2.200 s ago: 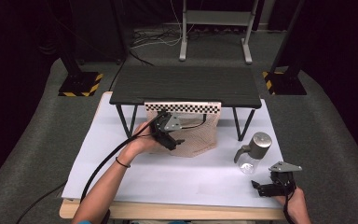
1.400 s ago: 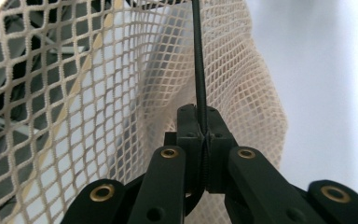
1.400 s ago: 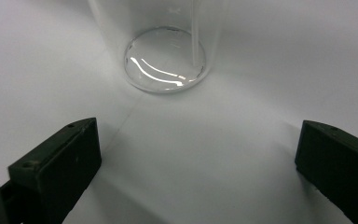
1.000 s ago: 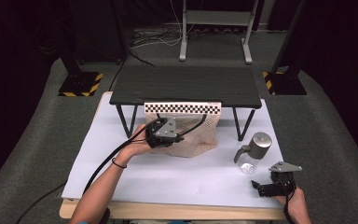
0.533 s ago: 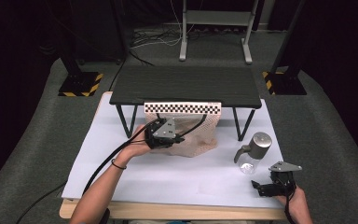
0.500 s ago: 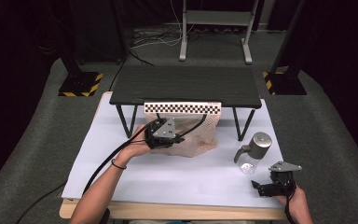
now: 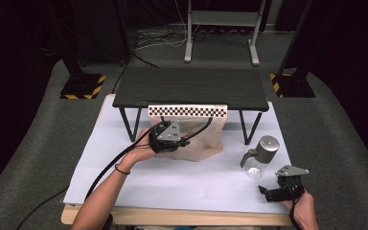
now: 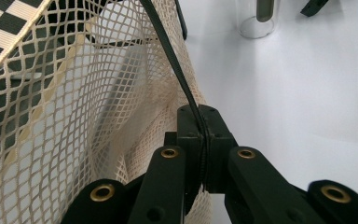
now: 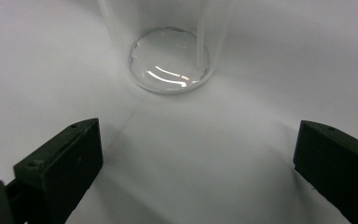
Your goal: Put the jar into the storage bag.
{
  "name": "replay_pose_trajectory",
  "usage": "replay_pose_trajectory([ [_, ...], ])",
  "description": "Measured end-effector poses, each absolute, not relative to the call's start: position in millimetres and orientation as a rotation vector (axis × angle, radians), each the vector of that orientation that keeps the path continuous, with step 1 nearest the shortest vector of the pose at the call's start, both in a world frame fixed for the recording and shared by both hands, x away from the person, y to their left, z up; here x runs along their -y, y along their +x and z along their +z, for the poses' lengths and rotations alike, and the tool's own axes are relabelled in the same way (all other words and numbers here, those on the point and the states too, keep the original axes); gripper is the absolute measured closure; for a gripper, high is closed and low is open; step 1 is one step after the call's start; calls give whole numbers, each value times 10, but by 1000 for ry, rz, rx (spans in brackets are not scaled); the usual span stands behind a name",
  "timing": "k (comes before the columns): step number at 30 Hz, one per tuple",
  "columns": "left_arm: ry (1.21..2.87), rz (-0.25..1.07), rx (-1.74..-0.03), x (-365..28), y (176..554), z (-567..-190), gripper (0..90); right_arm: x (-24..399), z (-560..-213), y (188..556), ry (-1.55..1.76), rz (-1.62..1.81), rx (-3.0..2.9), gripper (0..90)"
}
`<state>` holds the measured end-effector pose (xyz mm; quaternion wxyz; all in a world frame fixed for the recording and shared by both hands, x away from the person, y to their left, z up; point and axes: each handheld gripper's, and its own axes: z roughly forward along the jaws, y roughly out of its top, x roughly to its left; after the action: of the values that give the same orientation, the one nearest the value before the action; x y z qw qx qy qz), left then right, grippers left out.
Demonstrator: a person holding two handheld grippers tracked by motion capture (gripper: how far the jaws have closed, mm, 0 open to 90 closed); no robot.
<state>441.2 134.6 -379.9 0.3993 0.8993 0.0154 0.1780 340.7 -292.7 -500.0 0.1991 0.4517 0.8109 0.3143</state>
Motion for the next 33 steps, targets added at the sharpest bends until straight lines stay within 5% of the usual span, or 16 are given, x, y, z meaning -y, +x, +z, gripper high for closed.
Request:
replay_pose_trajectory([
  [33, 2271, 452, -43, -1368, 4402, -3808, 881, 2803, -4415, 3526, 1102, 1187, -2150, 21],
])
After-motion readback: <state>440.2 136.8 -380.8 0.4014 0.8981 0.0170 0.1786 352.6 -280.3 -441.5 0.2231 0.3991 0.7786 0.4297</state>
